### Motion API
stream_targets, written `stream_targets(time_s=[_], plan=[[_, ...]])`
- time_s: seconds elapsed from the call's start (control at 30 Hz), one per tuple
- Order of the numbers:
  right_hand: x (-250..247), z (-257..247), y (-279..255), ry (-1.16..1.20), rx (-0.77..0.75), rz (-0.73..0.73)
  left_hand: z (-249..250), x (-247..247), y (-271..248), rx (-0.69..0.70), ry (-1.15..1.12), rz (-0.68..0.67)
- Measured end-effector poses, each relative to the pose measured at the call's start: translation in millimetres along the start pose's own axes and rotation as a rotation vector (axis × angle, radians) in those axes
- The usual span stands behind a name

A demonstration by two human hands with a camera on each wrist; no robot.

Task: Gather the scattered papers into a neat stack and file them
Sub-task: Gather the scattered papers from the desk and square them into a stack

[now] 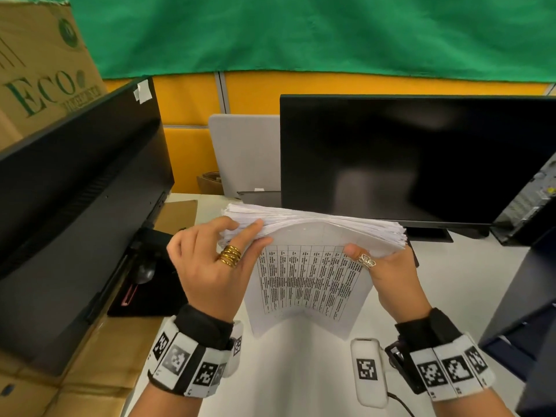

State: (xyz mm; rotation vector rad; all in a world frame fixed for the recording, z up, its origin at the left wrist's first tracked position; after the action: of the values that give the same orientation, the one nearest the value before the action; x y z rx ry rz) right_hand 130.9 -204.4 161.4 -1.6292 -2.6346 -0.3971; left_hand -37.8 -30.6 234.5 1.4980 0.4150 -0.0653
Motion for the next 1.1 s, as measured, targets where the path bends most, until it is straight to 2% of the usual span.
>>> stream_targets(time_s=[0.2, 0.5, 0.67, 0.83, 0.9, 1.0, 1.1], plan=[[-4, 3, 1, 0.036, 0.009, 0.037, 5, -4, 0, 0.074, 0.006, 0.073], [-4, -1, 5, 0.096, 0.021, -0.021, 7, -10, 0, 0.118, -0.07, 0.008], [-2, 1, 4, 0.09, 0.011, -0.038, 0, -3, 4, 0.018, -0.175, -0.131], [-3, 0, 3, 0.075, -0.001, -0.026, -9, 1, 3, -0.034, -0.229, -0.142], [-3, 0, 2, 0.077, 0.001, -0.033, -17, 5, 5, -0.164, -0.305, -0.19], [-1, 0, 0, 0.107, 0.015, -0.063, -36, 29, -7, -0.58, -0.633, -0.312], [1, 0, -2, 0.162, 0.016, -0.088, -42, 49, -27, -0.767, -0.735, -0.383]])
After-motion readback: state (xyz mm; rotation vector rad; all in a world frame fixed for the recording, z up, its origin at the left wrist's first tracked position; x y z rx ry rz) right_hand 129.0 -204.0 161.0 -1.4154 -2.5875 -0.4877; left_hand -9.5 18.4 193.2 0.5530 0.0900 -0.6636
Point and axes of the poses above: each hand's wrist, its own y-axis towards the middle knuckle, its own x-axis out of the palm, z = x × y, the point moved 8 cm from there along y, towards the middle knuckle, and after that the axes turned 4 degrees about y, right-handed, at the moved point
